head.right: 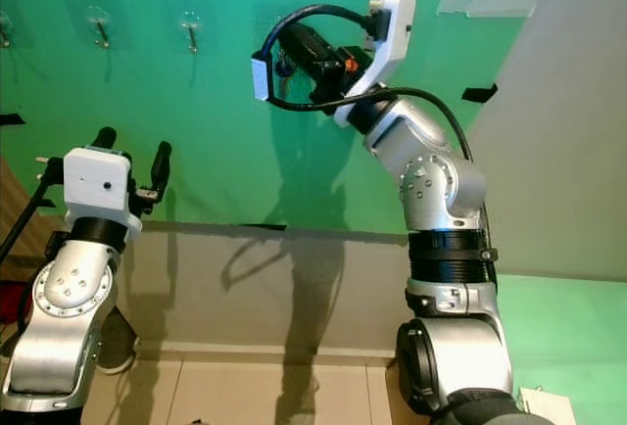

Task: Hang keys on a hook

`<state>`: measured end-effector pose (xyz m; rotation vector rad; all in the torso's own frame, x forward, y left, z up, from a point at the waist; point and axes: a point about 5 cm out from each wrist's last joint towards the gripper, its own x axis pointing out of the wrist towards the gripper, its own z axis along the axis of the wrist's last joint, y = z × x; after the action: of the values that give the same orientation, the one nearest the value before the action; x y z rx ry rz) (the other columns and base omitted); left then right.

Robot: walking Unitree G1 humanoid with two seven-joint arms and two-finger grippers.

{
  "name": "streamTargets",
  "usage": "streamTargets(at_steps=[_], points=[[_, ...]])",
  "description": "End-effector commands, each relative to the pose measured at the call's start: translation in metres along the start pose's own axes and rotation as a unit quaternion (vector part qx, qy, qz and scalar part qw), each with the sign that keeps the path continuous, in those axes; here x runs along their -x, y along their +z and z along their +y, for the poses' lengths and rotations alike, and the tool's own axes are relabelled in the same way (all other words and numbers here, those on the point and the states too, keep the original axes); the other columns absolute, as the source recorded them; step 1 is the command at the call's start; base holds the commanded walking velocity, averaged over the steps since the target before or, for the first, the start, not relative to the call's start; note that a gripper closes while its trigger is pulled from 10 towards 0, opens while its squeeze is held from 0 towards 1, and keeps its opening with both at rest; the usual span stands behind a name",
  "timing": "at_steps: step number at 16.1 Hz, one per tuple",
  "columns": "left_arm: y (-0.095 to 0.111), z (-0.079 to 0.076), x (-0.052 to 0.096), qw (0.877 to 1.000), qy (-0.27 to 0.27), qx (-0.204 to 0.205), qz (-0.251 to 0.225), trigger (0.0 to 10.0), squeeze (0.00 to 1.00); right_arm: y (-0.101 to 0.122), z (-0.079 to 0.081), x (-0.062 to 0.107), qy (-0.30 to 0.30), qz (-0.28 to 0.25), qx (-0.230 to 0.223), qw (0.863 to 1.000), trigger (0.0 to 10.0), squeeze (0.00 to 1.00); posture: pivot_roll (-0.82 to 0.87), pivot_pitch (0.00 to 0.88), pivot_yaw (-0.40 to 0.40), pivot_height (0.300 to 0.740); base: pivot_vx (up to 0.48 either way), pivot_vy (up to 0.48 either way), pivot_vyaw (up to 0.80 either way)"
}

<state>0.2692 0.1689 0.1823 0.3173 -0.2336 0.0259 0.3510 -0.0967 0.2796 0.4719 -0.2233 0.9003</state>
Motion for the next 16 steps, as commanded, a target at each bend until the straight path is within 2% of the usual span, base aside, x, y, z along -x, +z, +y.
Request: streamTargets(at_steps=[1,5,9,13,16], points=[[0.001,0.001,-0.001,1.0,0.002,-0.001,-0.005,10.0,0.0,-0.001,-0.005,-0.001,-0.014,0.004,0.004,1.0,0.0,0.0,0.14,0.0,-0.04,0.74,0.0,0.0,0.0],[-0.001,0.001,0.0,1.0,0.007,-0.001,-0.002,10.0,0.0,-0.004,-0.01,-0.004,-0.027,0.003,0.004,1.0,0.0,0.0,0.15,0.0,-0.044,0.74,0.0,0.0,0.0],[-0.003,0.001,0.002,1.0,0.008,-0.003,0.002,10.0,0.0,-0.006,-0.023,-0.004,-0.08,-0.003,0.014,0.997,0.0,0.0,0.15,0.0,-0.044,0.74,0.0,0.0,0.0],[-0.004,0.002,0.002,1.0,0.008,-0.005,0.003,10.0,0.0,-0.017,-0.035,-0.001,-0.13,0.02,0.002,0.991,0.0,0.0,0.15,0.0,-0.044,0.74,0.0,0.0,0.0],[-0.005,0.003,0.003,1.0,0.008,-0.007,0.004,10.0,0.0,-0.031,-0.04,-0.001,-0.169,0.055,0.038,0.983,0.0,0.0,0.15,0.0,-0.043,0.74,0.0,0.0,0.0]])
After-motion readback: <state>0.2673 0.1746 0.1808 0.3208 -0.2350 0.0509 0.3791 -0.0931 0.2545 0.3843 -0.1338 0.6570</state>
